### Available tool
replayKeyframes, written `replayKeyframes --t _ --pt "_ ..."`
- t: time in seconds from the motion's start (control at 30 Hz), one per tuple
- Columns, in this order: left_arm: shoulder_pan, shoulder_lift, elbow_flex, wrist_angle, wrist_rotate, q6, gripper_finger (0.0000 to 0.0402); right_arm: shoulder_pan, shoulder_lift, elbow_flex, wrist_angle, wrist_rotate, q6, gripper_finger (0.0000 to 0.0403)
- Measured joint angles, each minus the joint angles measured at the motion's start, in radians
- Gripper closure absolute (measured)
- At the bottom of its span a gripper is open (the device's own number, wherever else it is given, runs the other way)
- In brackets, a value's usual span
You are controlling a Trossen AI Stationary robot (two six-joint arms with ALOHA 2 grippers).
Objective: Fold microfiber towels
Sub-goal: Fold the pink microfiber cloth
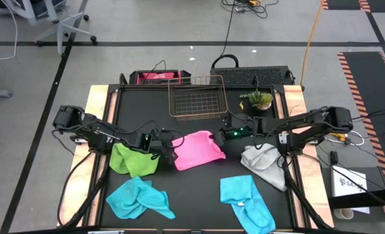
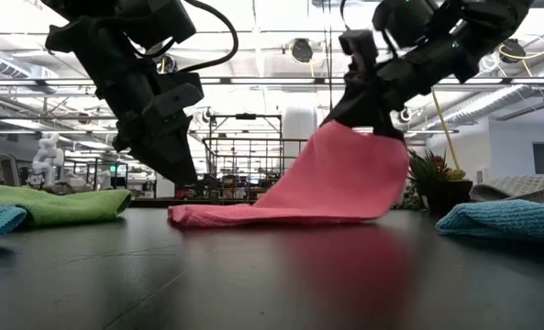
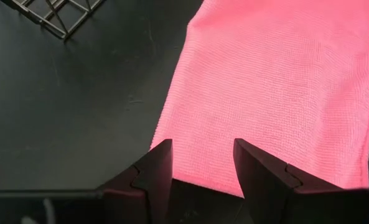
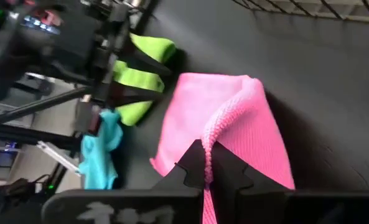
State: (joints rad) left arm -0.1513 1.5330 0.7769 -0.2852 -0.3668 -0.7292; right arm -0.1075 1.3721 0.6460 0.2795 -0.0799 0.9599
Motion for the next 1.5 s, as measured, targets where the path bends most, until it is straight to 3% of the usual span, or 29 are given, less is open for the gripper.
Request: replayKeyframes --t 0.17,0.47,0.77,0.97,1.1,1.5 --pt "0.000 0.000 0.000 -0.001 0.005 0.012 0.0229 0.027 0.113 0.066 0.004 0.005 0.016 0.0403" --pt "0.000 -0.001 0.000 -0.014 0.037 0.018 0.0229 0.054 0.340 0.369 0.001 -0.016 -0.092 0.0403" --pt "-0.021 -0.111 0.000 -0.334 0.055 -0.081 0.0229 0.070 0.558 0.538 -0.004 -0.108 -0.085 0.0403" --pt "-0.049 -0.181 0.001 -0.397 0.046 -0.131 0.0229 0.070 0.644 0.576 0.086 -0.134 -0.086 0.0400" --pt "-0.059 -0.181 0.001 -0.391 0.045 -0.146 0.0229 0.070 0.671 0.576 0.194 -0.133 -0.089 0.0375" --pt "-0.061 -0.178 0.001 -0.363 0.043 -0.148 0.0229 0.068 0.666 0.576 0.237 -0.133 -0.115 0.0252"
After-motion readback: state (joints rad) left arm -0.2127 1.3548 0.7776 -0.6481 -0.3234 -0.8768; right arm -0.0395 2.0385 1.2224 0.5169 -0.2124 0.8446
